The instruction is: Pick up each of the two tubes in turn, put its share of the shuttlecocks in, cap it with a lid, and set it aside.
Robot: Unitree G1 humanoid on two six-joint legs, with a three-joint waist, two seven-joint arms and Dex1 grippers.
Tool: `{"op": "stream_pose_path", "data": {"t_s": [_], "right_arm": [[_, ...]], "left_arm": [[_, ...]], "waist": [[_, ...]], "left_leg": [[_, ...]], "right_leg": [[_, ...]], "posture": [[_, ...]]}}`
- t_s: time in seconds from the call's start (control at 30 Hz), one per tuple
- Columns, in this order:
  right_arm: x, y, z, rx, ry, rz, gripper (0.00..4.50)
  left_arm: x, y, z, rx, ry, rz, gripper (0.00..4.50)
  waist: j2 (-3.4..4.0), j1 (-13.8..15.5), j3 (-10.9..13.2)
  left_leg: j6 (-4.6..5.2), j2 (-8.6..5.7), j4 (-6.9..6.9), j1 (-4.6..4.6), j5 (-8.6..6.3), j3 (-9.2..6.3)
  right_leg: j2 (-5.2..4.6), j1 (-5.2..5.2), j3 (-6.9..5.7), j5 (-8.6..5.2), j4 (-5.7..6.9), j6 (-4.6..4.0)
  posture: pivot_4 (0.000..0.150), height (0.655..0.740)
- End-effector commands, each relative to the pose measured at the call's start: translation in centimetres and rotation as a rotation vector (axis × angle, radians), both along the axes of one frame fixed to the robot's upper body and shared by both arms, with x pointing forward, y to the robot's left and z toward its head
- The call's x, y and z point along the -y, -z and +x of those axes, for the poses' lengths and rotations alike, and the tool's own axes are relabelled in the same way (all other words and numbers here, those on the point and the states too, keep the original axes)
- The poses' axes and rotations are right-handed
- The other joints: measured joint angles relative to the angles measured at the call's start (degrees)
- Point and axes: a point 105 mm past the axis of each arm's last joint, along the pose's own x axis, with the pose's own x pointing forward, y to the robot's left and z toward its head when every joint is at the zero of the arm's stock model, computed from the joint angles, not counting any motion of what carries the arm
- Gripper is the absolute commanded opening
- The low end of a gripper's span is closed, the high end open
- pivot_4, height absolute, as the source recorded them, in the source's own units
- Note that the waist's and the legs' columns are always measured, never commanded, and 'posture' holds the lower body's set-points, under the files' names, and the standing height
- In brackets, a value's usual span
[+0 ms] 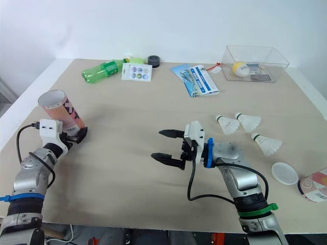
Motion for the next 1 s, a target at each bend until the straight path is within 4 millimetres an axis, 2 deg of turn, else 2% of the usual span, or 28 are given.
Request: {"op": "stream_pose_path", "data": {"t_s": [0.03,0.1,0.17,0.83,0.9,1.0], "right_arm": [[-0.32,-1.34,-0.44,0.065,-0.025,0.008,4.47],[-0.31,-1.3,-0.39,0.065,-0.026,0.004,4.47],[-0.27,-1.22,-0.26,0.066,-0.029,-0.005,4.5],[-0.54,-1.48,0.5,0.076,-0.02,-0.011,4.5],[-0.56,-1.37,0.39,0.077,-0.024,-0.015,4.5],[-0.63,-1.37,0.46,0.079,-0.02,-0.012,4.5]], "left_arm": [[-0.81,1.94,-0.82,-0.055,0.004,0.027,4.5],[-0.91,2.12,-0.95,-0.057,0.008,0.042,4.5],[-1.11,2.08,-0.96,-0.052,-0.007,0.041,3.98],[-1.1,1.95,-0.55,-0.057,0.003,-0.006,3.98],[-1.05,2.07,-0.57,-0.062,0.01,-0.009,3.51],[-1.49,1.89,-0.52,-0.057,-0.019,0.004,3.44]], "waist": [[0.03,0.0,0.0],[0.04,0.0,0.0],[0.05,0.0,0.0],[0.11,-0.1,-0.1],[0.12,-0.1,-0.1],[0.12,-0.1,-0.1]], "left_leg": [[0.0,0.01,-0.01,0.0,0.0,0.0],[0.0,0.01,-0.01,0.0,0.0,0.01],[0.0,0.02,-0.01,0.02,0.0,0.02],[0.02,0.04,-0.02,0.05,0.01,0.06],[0.02,0.04,-0.02,0.07,0.02,0.06],[0.02,0.04,-0.02,0.07,0.03,0.06]], "right_leg": [[0.0,0.0,0.0,0.0,0.0,-0.01],[-0.01,0.0,0.0,0.0,0.0,-0.01],[-0.01,0.0,0.01,0.0,0.0,-0.01],[0.0,0.0,0.0,0.03,0.01,-0.02],[0.0,0.0,0.01,0.06,0.01,-0.03],[0.0,0.0,0.01,0.07,0.01,-0.03]], "posture": [[0.15,0.74],[0.15,0.74],[0.15,0.74],[0.15,0.74],[0.15,0.74],[0.15,0.74]]}}
